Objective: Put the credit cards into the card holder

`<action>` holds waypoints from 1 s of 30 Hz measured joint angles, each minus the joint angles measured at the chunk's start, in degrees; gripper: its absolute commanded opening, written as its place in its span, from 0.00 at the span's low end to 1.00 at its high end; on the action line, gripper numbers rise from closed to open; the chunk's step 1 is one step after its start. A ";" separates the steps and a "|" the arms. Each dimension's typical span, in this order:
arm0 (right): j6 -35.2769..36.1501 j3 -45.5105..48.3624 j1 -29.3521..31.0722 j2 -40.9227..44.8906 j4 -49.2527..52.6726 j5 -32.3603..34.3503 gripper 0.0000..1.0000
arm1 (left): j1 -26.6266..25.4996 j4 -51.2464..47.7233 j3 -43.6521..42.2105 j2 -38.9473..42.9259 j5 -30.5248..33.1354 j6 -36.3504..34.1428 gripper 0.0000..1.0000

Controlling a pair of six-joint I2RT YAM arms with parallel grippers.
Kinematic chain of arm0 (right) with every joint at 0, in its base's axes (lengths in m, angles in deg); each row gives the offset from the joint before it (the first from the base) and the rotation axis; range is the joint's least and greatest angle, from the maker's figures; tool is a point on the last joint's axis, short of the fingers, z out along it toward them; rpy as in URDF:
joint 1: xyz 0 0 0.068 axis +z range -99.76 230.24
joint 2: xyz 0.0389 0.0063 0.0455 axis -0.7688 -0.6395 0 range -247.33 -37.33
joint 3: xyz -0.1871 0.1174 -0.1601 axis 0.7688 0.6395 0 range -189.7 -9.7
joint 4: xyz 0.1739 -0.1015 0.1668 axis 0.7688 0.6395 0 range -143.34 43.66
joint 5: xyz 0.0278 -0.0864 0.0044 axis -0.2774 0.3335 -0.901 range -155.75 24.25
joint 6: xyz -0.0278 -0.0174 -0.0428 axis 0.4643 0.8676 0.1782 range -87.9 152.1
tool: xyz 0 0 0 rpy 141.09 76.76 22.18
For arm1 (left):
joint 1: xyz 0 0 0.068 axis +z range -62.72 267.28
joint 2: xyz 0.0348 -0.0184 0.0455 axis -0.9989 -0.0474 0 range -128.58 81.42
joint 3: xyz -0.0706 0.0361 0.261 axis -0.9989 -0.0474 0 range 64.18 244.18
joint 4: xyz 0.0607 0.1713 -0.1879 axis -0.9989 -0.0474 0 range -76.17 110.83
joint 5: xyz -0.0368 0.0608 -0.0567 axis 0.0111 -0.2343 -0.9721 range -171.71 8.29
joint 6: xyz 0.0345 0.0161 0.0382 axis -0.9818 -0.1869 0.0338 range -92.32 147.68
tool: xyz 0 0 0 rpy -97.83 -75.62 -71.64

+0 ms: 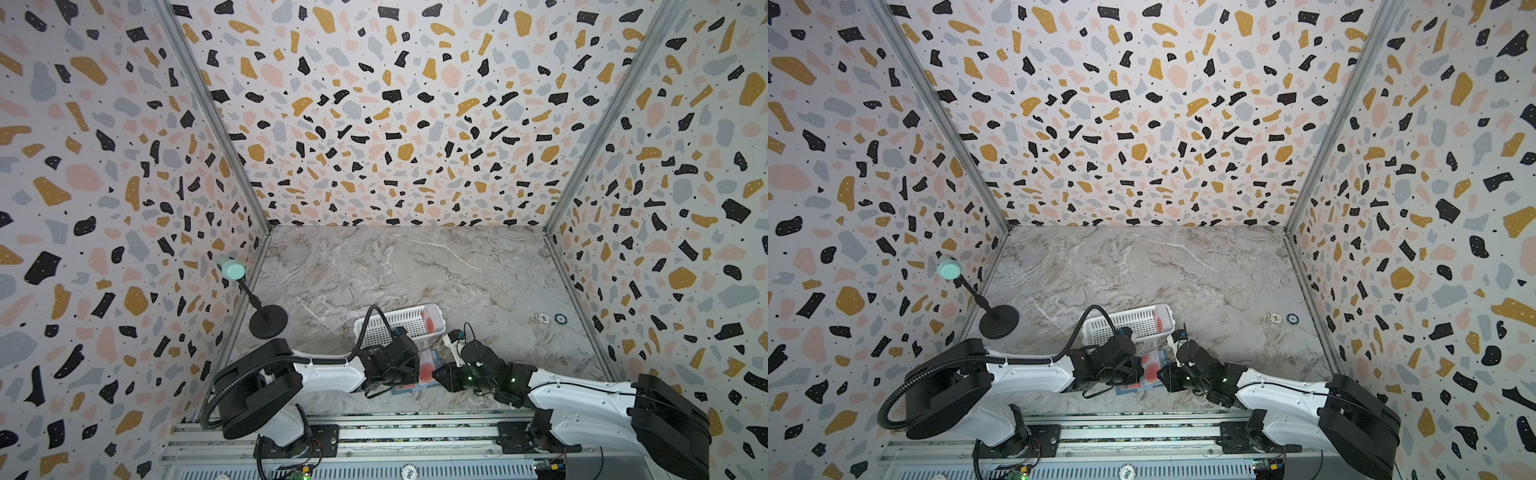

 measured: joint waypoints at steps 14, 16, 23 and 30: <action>0.90 -0.28 0.85 -1.16 -0.61 -0.26 0.21 | 0.00 -1.66 -0.04 6.01 1.31 0.61 0.14; 0.98 -0.85 1.31 -1.49 -0.26 0.11 0.21 | 0.11 -2.12 -0.26 8.04 2.10 0.66 0.15; 1.38 -5.42 4.24 -3.26 0.52 1.81 0.26 | 3.58 -2.60 -4.79 18.88 5.09 1.05 0.21; 2.43 -11.74 7.50 -9.20 1.22 3.06 0.33 | 7.34 -3.48 -8.90 28.76 7.15 1.25 0.28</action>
